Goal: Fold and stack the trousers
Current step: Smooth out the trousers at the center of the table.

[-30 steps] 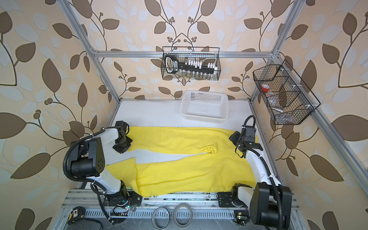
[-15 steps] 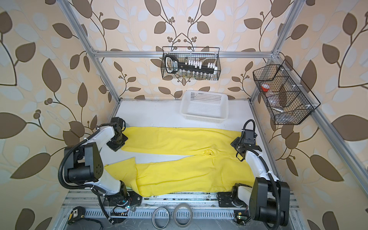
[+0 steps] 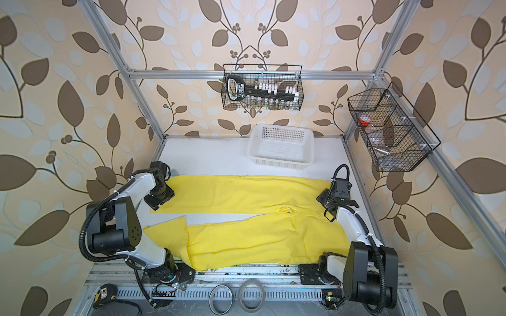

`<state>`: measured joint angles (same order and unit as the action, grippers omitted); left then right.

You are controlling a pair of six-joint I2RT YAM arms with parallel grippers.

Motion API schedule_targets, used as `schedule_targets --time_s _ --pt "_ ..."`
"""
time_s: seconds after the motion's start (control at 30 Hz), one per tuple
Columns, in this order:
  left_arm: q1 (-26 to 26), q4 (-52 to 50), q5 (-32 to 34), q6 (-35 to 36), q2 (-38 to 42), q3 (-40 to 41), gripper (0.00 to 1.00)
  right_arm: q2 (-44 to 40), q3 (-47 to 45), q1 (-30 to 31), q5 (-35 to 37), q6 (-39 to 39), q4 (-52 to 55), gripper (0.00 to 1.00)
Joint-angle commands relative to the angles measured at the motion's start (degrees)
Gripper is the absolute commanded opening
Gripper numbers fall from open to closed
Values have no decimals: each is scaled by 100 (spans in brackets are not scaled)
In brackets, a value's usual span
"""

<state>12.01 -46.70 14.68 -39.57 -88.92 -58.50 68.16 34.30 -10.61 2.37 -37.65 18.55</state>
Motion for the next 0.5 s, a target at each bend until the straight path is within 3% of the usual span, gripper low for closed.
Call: schedule_targets --time_s 0.0,0.27,0.47 --pt "-146 -208 -436 30 466 68 65 266 318 130 -289 54 -315 61" --pt "-889 -34 -856 59 494 -28 76 1642 1064 169 -203 102 -672 60" --pt "-950 90 -1023 127 62 -448 79 2551 1624 121 -185 74 -644 61"
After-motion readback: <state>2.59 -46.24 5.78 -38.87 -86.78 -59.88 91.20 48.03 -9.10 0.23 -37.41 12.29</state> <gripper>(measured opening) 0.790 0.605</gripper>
